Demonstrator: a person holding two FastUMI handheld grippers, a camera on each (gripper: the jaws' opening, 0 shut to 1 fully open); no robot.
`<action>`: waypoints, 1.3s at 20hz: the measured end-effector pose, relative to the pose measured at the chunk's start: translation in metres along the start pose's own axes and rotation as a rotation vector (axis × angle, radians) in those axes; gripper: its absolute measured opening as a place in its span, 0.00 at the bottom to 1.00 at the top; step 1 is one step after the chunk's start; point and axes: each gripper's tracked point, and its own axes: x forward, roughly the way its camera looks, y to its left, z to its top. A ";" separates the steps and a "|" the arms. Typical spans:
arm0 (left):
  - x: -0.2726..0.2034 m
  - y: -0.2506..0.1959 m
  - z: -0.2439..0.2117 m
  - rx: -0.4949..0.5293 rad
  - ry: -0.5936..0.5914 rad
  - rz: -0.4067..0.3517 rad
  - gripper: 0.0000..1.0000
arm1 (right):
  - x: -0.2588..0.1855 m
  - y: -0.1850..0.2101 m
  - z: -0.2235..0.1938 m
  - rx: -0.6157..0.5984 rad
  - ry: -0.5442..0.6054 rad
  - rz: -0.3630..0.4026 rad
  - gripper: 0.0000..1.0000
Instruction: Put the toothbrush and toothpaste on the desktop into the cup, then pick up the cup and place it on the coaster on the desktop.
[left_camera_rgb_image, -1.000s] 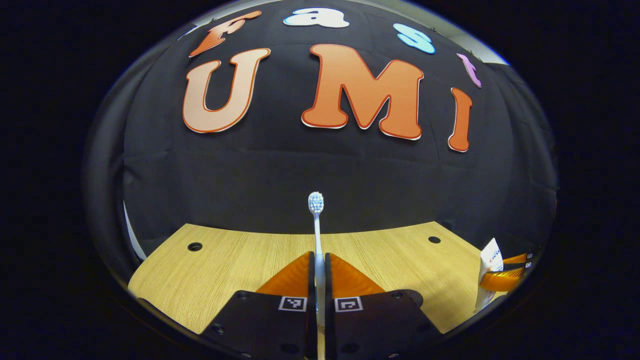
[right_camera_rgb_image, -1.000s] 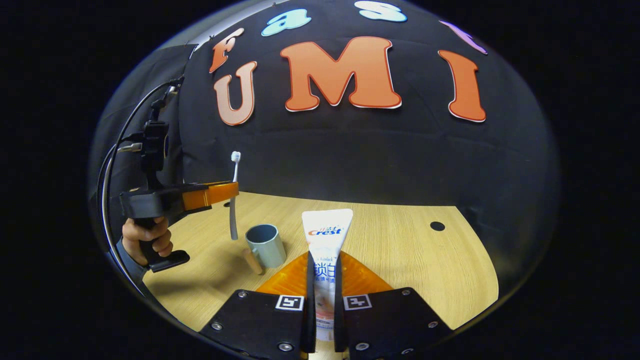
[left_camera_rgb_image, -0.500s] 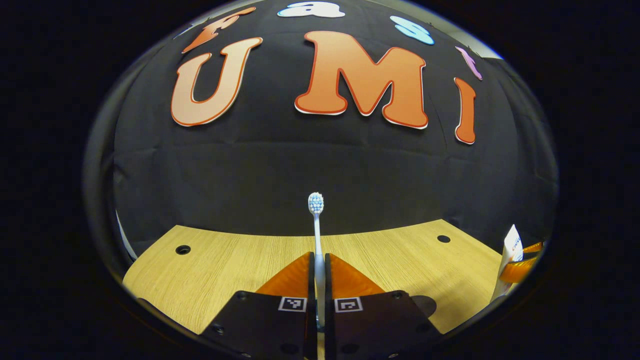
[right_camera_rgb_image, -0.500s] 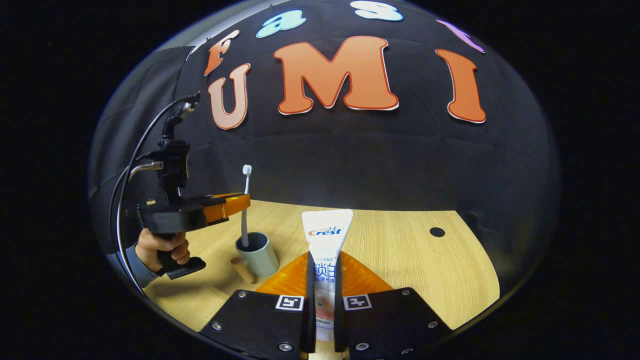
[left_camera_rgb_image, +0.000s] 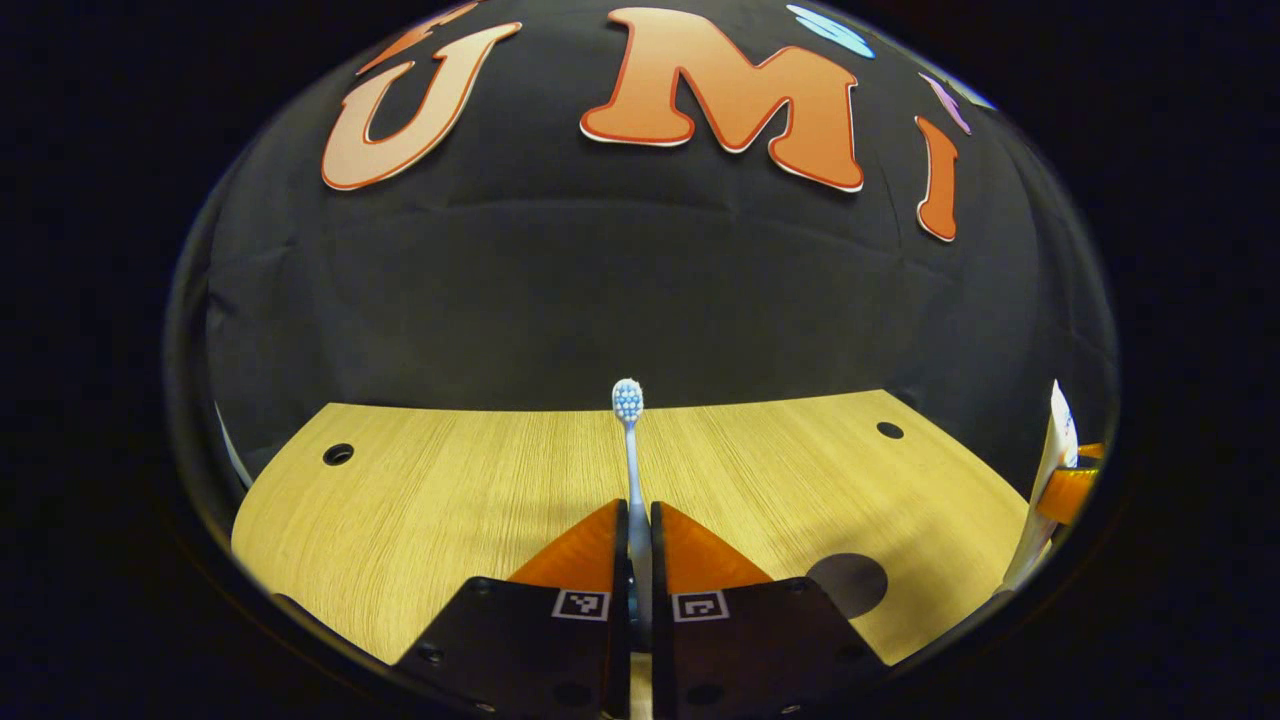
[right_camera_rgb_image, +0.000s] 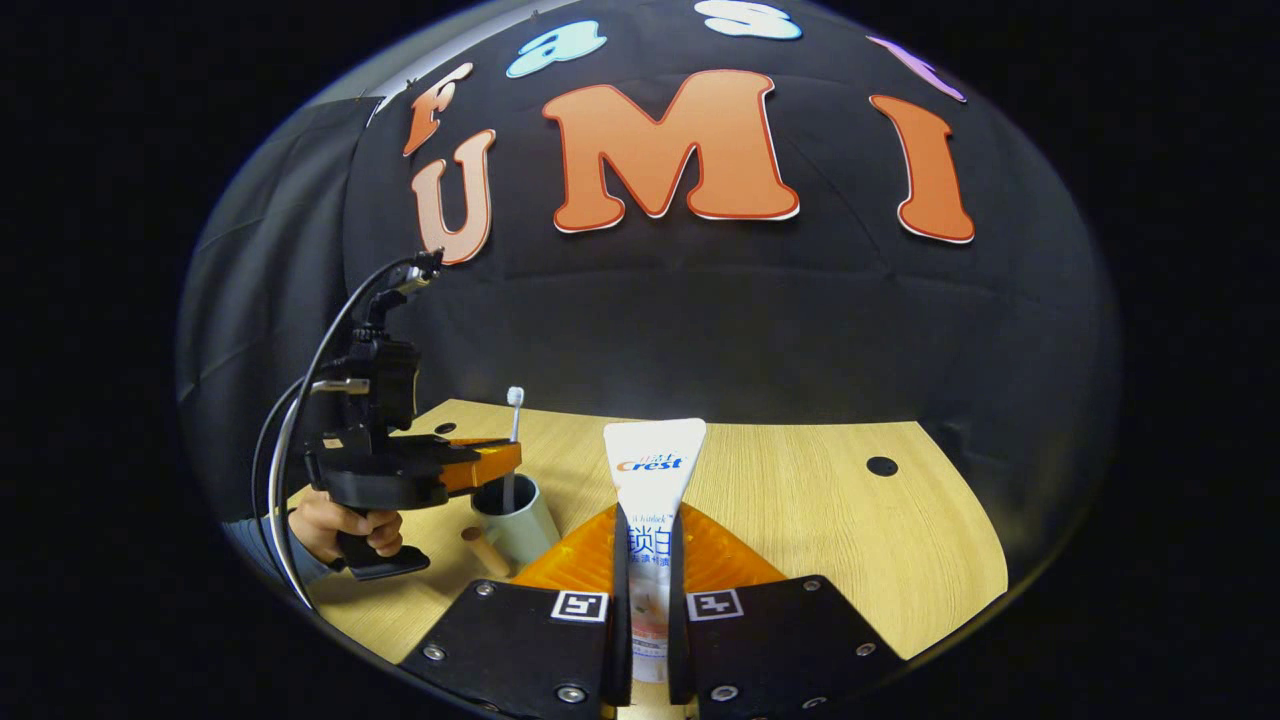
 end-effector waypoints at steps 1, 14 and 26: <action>0.000 0.000 -0.006 0.002 0.017 -0.002 0.09 | 0.000 -0.001 0.001 0.001 -0.003 0.001 0.14; -0.051 0.006 -0.004 0.003 0.036 -0.036 0.86 | 0.009 0.018 0.031 -0.013 -0.089 0.032 0.14; -0.131 0.054 0.056 -0.040 -0.270 0.009 0.96 | 0.063 0.079 0.052 -0.016 -0.154 0.112 0.14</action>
